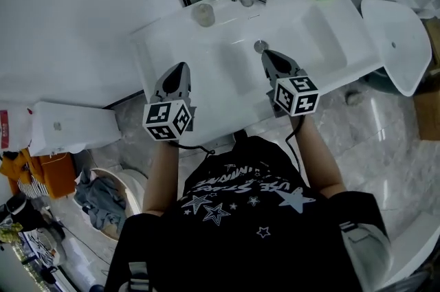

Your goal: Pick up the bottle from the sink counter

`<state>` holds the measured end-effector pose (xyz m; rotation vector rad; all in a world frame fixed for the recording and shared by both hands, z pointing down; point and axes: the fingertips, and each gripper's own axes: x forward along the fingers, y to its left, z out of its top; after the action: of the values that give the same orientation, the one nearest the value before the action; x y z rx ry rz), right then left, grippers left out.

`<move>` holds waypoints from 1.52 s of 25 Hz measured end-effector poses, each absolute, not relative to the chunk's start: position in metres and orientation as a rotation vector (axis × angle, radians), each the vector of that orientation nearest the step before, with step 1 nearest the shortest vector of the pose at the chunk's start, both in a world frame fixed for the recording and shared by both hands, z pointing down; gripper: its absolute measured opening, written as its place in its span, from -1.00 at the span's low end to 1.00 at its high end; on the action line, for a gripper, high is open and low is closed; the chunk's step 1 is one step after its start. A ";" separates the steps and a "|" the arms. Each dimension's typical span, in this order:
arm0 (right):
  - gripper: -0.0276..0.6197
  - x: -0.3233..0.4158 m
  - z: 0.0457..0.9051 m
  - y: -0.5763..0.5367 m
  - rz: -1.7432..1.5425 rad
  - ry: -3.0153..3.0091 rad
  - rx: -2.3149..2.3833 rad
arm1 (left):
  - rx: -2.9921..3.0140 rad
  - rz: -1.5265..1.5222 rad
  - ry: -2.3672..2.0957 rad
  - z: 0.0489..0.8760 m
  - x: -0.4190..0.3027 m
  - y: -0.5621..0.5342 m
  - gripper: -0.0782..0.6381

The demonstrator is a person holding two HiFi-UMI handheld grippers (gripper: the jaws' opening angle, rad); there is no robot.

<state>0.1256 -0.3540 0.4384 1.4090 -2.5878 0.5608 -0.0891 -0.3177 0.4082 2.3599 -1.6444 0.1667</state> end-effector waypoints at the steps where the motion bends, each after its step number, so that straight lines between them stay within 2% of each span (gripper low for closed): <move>1: -0.90 0.125 0.440 -0.361 0.562 -2.588 1.398 | 2.358 0.167 -1.645 0.408 -0.089 -0.326 -0.76; 12: -0.90 0.105 0.465 -0.430 0.616 -2.570 1.307 | 2.313 0.179 -1.595 0.424 -0.103 -0.425 -0.72; 15: -0.90 0.102 0.474 -0.444 0.643 -2.556 1.300 | 2.334 0.213 -1.498 0.442 -0.091 -0.446 -0.29; 18: -0.90 0.098 0.484 -0.455 0.667 -2.545 1.292 | 2.346 0.258 -1.454 0.462 -0.082 -0.469 0.01; 22: -0.90 0.096 0.498 -0.462 0.705 -2.525 1.290 | 2.351 0.301 -1.506 0.484 -0.078 -0.496 0.21; 29: -0.90 0.099 0.524 -0.473 0.768 -2.484 1.295 | 2.349 0.329 -1.529 0.509 -0.064 -0.527 0.30; 38: -0.90 0.108 0.545 -0.484 0.823 -2.444 1.322 | 2.320 0.377 -1.545 0.539 -0.056 -0.551 0.31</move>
<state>0.1085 -0.4840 0.5452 1.3220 -2.4437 0.8228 -0.0561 -0.5509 0.5385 2.3205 -1.5446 0.3772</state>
